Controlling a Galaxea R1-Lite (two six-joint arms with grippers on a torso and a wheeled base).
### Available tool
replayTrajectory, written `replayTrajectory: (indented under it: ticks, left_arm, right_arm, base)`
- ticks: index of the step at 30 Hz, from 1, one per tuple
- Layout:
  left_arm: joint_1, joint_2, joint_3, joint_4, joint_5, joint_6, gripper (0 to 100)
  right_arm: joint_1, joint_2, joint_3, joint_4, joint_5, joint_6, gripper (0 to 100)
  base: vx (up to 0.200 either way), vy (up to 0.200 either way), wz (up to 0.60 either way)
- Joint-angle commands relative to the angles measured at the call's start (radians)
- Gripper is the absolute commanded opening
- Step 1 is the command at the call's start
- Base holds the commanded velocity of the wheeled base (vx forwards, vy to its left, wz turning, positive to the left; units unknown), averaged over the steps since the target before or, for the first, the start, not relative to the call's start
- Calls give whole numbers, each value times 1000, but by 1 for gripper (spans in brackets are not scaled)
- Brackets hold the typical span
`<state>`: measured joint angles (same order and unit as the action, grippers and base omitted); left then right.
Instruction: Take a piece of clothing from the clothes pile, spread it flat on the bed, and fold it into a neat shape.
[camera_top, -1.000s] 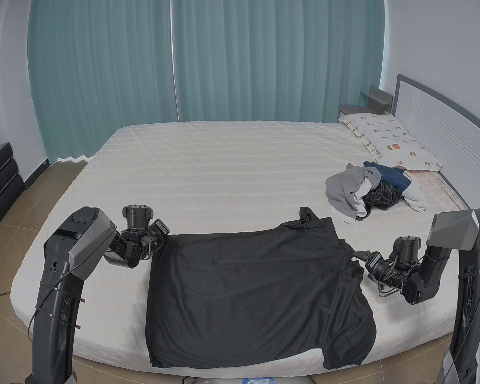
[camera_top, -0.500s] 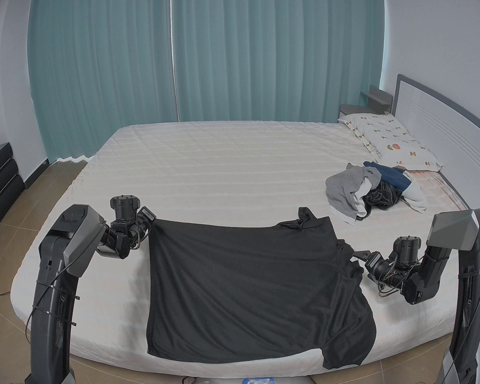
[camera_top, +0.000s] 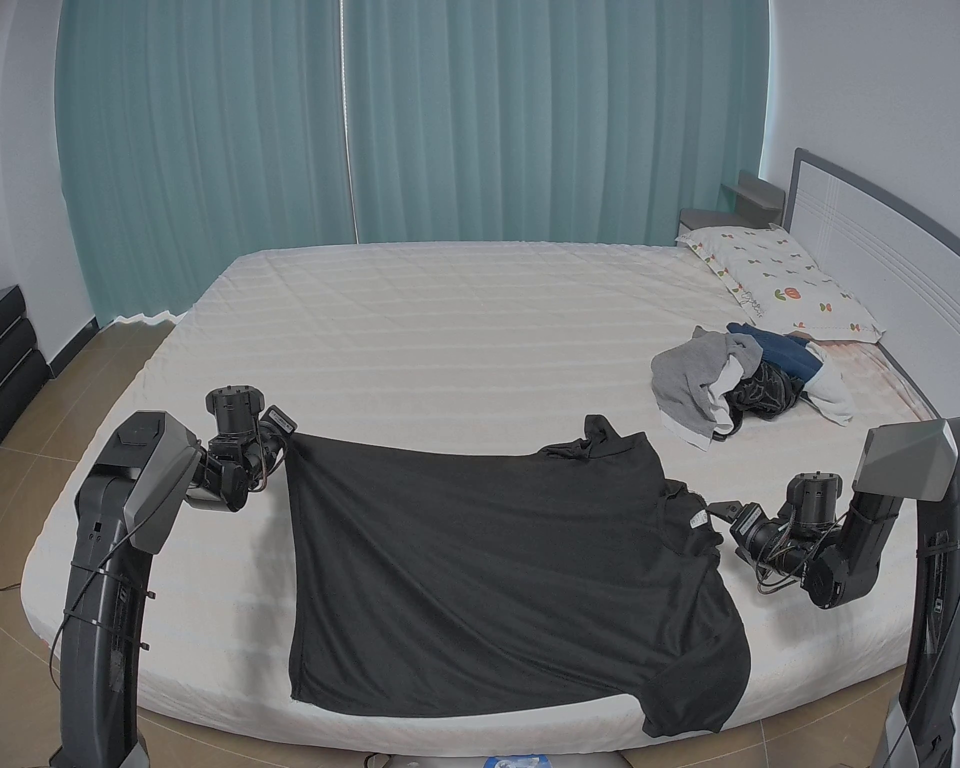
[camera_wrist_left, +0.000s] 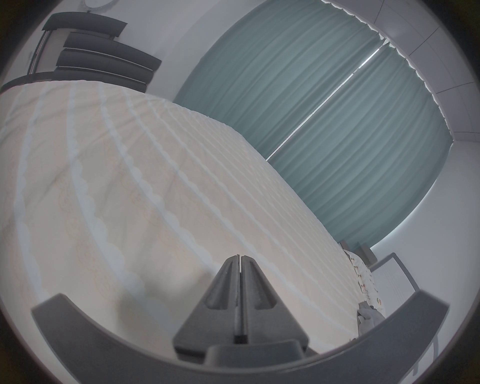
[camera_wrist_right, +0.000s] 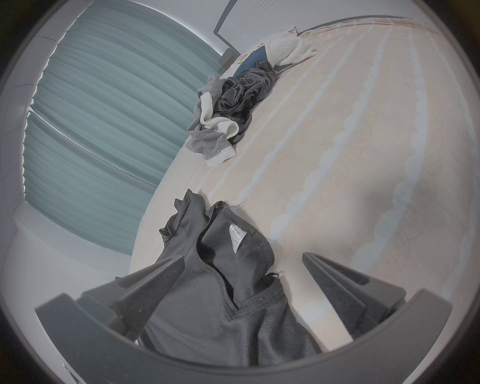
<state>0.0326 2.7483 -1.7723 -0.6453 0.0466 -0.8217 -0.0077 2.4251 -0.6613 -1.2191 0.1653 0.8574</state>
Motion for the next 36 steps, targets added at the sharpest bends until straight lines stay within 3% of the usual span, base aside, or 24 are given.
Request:
replayTrajectory:
  ticks: [1,11,19,27,36]
  left_arm:
    - [7,10,-18,0,1,-2,0]
    - [43,11,-79,56,4,-79,0]
    - [40,-4,-48,101,2,-99,0]
    - [38,-150,192,29,-51,-128,0]
    - [9,-338,619,-255,-234,-149,0]
  right_arm:
    - [0,2,2,0,-1,0,100]
    - [0,2,2,0,-1,0,100]
    - [0,2,2,0,-3,0,100]
    - [0,-6,20,-3,-4,2,100]
    - [0,-57,175,-212,0,-18,100]
  base:
    - [0,0,0]
    - [0,0,0]
    - [0,0,0]
    - [0,0,0]
    - [0,0,0]
